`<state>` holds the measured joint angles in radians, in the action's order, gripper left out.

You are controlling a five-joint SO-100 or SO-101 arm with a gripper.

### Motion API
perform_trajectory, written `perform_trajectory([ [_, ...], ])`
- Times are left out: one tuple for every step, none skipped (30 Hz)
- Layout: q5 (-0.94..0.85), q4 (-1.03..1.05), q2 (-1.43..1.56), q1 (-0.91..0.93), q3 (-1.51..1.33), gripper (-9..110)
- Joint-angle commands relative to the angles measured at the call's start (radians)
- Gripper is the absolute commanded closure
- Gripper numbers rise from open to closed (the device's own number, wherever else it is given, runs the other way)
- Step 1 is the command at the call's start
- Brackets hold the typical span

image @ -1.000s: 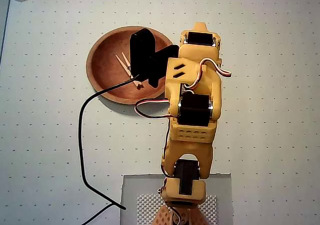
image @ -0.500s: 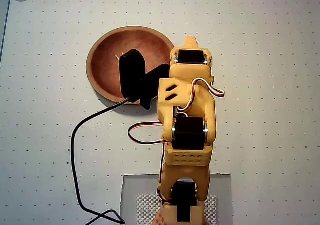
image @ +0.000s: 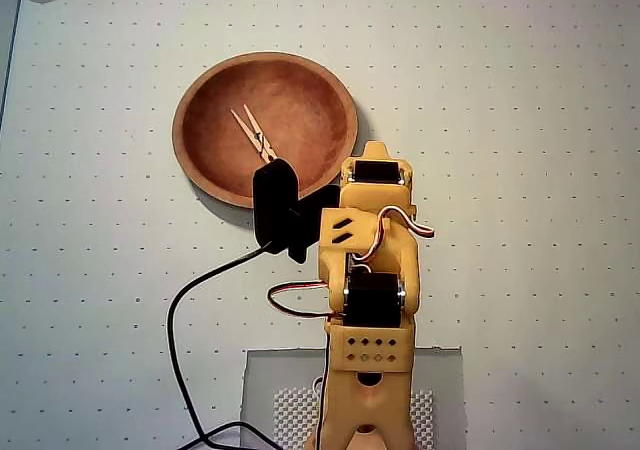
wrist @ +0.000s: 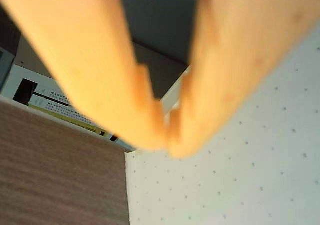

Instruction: Grasp a clothespin and put it in the bowl.

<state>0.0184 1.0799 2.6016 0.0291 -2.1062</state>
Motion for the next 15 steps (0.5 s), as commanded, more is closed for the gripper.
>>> perform_trajectory([
  [-0.061,-0.091,0.110,-0.003,-0.164,104],
  [-0.071,-0.100,0.133,-0.003,-0.202,104],
  [-0.075,-0.109,0.161,-0.003,-0.245,104],
  [-0.075,-0.115,0.181,-0.003,-0.278,104],
  [-0.075,-0.120,0.202,-0.003,-0.310,104],
  [-0.075,-0.121,0.225,-0.003,-0.339,104],
  [-0.075,-0.121,0.249,-0.003,-0.364,104],
  [-0.075,-0.121,0.270,-0.003,-0.390,104],
  [-0.075,-0.121,0.288,-0.003,-0.410,104],
  [-0.075,-0.121,0.307,-0.003,-0.430,104],
  [-0.075,-0.121,0.327,-0.003,-0.454,104],
  [-0.078,-0.121,0.347,-0.003,-0.480,104],
  [-0.078,-0.121,0.367,-0.003,-0.506,104],
  [-0.077,-0.121,0.388,-0.003,-0.535,104],
  [-0.075,-0.121,0.413,-0.003,-0.568,104],
])
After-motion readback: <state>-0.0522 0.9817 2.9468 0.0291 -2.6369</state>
